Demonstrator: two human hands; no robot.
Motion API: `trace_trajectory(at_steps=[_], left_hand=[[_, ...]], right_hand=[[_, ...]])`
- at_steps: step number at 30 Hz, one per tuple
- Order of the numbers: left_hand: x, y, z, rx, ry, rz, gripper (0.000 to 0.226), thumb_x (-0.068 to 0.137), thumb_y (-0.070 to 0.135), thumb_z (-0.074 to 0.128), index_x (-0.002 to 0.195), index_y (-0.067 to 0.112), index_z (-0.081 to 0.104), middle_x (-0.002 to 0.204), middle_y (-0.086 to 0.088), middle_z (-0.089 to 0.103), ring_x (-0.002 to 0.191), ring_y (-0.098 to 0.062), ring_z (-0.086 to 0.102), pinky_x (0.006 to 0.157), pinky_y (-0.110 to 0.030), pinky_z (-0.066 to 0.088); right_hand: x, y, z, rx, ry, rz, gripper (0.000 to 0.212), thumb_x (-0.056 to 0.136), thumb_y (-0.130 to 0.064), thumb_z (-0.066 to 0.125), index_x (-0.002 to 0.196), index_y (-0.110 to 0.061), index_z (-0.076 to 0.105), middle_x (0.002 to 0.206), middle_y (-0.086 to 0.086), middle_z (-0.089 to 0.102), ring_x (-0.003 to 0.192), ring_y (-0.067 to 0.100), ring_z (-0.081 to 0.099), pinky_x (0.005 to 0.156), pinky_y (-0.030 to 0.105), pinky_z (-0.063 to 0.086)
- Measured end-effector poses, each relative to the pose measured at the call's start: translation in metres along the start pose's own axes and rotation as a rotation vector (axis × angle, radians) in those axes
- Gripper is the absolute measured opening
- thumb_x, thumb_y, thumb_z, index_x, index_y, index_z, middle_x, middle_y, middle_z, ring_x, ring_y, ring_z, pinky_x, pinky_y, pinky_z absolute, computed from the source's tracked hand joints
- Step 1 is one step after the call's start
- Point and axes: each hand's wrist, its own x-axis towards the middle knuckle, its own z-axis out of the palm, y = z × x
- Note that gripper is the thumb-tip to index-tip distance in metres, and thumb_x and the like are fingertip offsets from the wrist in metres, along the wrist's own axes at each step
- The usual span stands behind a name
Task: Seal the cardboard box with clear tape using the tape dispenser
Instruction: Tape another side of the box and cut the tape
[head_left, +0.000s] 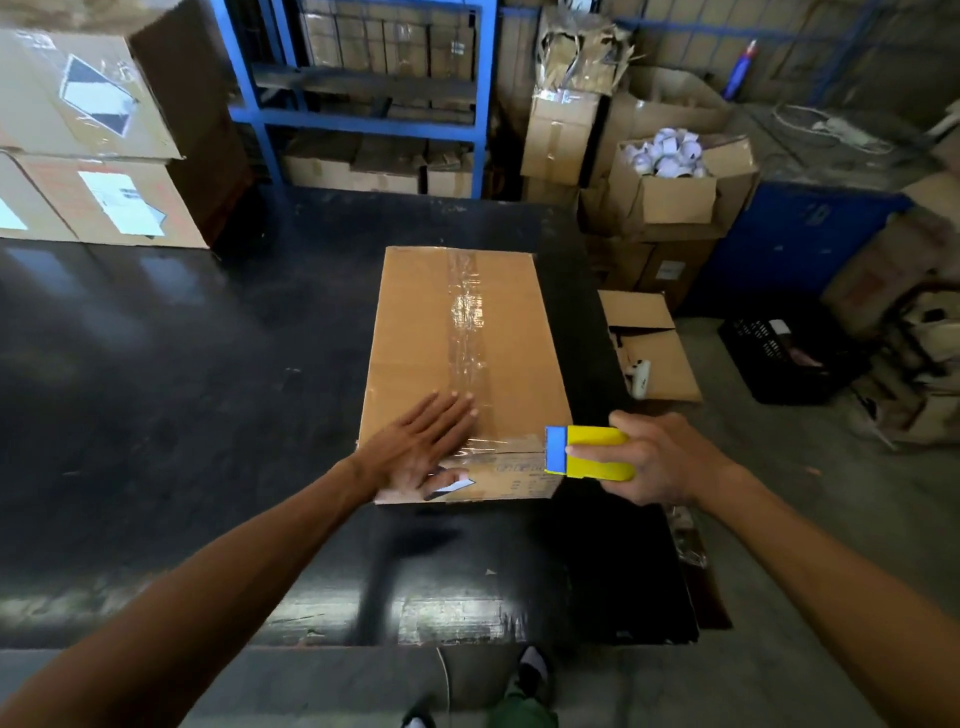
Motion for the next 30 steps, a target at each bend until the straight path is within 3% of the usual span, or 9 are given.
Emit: trace_trajectory(at_steps=[2,6,10,16,19,23,30], left_hand=[[0.033,0.013,0.004,-0.016,0.017,0.060,0.075,0.103,0.053,0.037,0.153,-0.002,0.027,0.161,-0.023,0.022,0.152,-0.034,0.017,0.124,-0.049,0.015],[0.059,0.019,0.024,-0.009,-0.160,0.135,0.069,0.106,0.051,0.013,0.157,0.005,0.017,0.165,-0.013,0.015,0.153,-0.029,0.014,0.124,-0.046,0.011],[0.058,0.016,0.026,-0.035,-0.154,0.149,0.066,0.105,0.046,0.027,0.155,0.003,0.023,0.163,-0.014,0.022,0.151,-0.029,0.020,0.122,-0.046,0.017],[0.058,0.013,0.025,-0.037,-0.139,0.133,0.067,0.106,0.047,0.024,0.156,0.003,0.021,0.163,-0.014,0.022,0.151,-0.027,0.019,0.123,-0.043,0.015],[0.058,0.014,0.025,-0.020,-0.165,0.127,0.067,0.107,0.048,0.024,0.157,0.004,0.017,0.165,-0.013,0.017,0.153,-0.027,0.014,0.124,-0.044,0.016],[0.058,0.016,0.023,-0.016,-0.182,0.124,0.067,0.107,0.048,0.025,0.158,0.005,0.013,0.165,-0.012,0.014,0.153,-0.026,0.010,0.124,-0.044,0.015],[0.059,0.019,0.021,-0.011,-0.215,0.111,0.066,0.108,0.047,0.022,0.158,0.006,0.011,0.166,-0.012,0.011,0.154,-0.026,0.008,0.124,-0.044,0.016]], right_hand=[[0.001,0.002,0.000,-0.009,-0.005,-0.019,0.063,0.068,-0.048,0.079,0.127,-0.039,0.061,0.087,0.004,0.056,0.056,0.014,0.051,0.047,0.021,0.025],[-0.002,0.007,0.007,0.022,0.034,-0.041,0.063,0.074,-0.050,0.072,0.133,-0.040,0.052,0.089,0.005,0.055,0.058,0.014,0.049,0.045,0.021,0.030],[-0.010,0.011,0.016,0.034,0.085,-0.061,0.064,0.075,-0.048,0.069,0.135,-0.040,0.048,0.088,0.006,0.053,0.058,0.014,0.048,0.043,0.021,0.029],[-0.025,0.037,0.009,0.025,0.105,-0.107,0.059,0.081,-0.053,0.059,0.137,-0.040,0.046,0.088,0.006,0.052,0.059,0.014,0.048,0.040,0.023,0.033],[-0.042,0.059,0.005,-0.003,0.090,-0.089,0.068,0.077,-0.051,0.071,0.139,-0.040,0.045,0.090,0.006,0.052,0.061,0.015,0.051,0.045,0.023,0.029],[-0.038,0.062,0.025,-0.003,0.068,-0.053,0.077,0.070,-0.046,0.081,0.138,-0.039,0.045,0.091,0.008,0.053,0.063,0.017,0.055,0.045,0.023,0.035],[-0.027,0.053,0.046,-0.062,0.123,-0.087,0.067,0.069,-0.039,0.080,0.130,-0.033,0.054,0.097,0.014,0.058,0.072,0.025,0.062,0.049,0.031,0.049]])
